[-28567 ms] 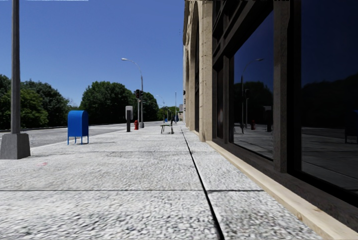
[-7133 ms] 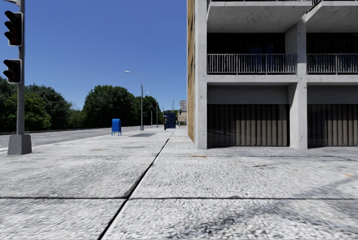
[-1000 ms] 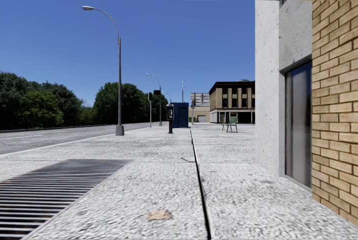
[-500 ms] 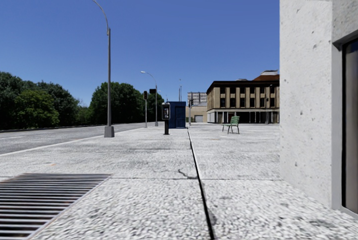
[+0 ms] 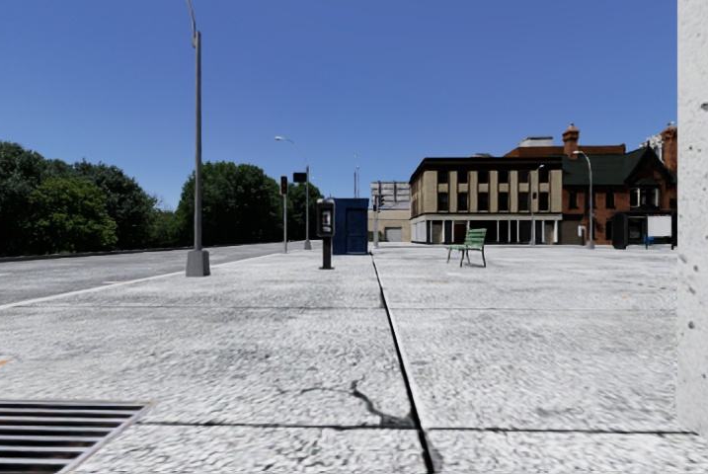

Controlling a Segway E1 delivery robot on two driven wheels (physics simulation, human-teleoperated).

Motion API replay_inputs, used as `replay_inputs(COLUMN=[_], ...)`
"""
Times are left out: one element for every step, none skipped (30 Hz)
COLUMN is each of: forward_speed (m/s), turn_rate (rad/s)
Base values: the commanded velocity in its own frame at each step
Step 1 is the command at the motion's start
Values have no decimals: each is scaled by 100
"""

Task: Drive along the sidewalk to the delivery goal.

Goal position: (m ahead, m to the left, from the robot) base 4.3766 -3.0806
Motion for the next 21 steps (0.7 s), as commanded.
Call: replay_inputs(forward_speed=[184, 171, 158, 158, 143, 137, 136, 136, 135, 134, 133, 133, 131, 130, 129, 129, 129, 129, 129, 129, 129], turn_rate=[-11, -13, -21, -21, -26, -27, -28, -28, -28, -28, -28, -28, -28, -28, -28, -28, -28, -32, -36, -37, -37])
